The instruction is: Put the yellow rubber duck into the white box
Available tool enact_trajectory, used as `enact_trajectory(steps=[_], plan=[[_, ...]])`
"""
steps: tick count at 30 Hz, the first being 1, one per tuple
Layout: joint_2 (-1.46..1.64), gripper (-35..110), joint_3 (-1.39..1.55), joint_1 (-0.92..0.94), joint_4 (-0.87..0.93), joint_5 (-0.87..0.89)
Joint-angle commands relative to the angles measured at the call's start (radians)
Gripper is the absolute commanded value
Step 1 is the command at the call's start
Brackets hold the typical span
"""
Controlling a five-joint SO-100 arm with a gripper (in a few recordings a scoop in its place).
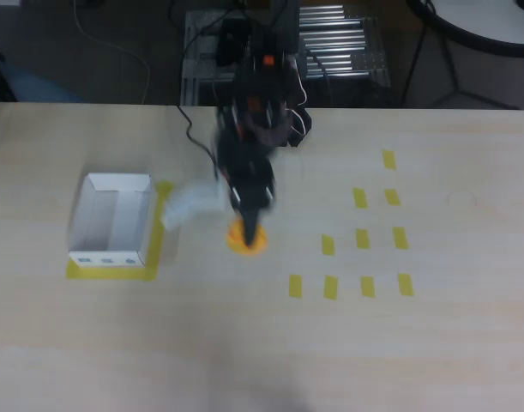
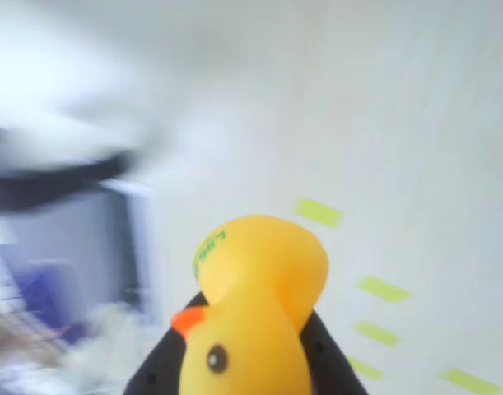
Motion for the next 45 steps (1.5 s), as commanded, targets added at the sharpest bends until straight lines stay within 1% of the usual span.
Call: enact_trajectory(steps=[1,4,7,9,12,15,17,21,26,34,38,41,45], plan=[[0.459,0,0.092,0.267,-0.067,0.021],[0.535,0,0.144,0.471,-0.106,0.017],[0.5,0,0.163,0.653,-0.169,0.008],[0.431,0,0.173,0.733,-0.235,0.008],[0.268,0,0.152,0.795,-0.316,-0.021],[0.067,0,0.081,0.818,-0.342,-0.071],[-0.049,0,0.043,0.821,-0.324,-0.143],[-0.207,0,0.025,0.825,-0.316,-0.219],[-0.307,0,0.025,0.828,-0.322,-0.276],[-0.394,1,0.008,0.836,-0.348,-0.318],[-0.416,14,-0.006,0.831,-0.333,-0.37],[-0.416,21,-0.006,0.83,-0.333,-0.394],[-0.417,26,-0.005,0.827,-0.333,-0.407]])
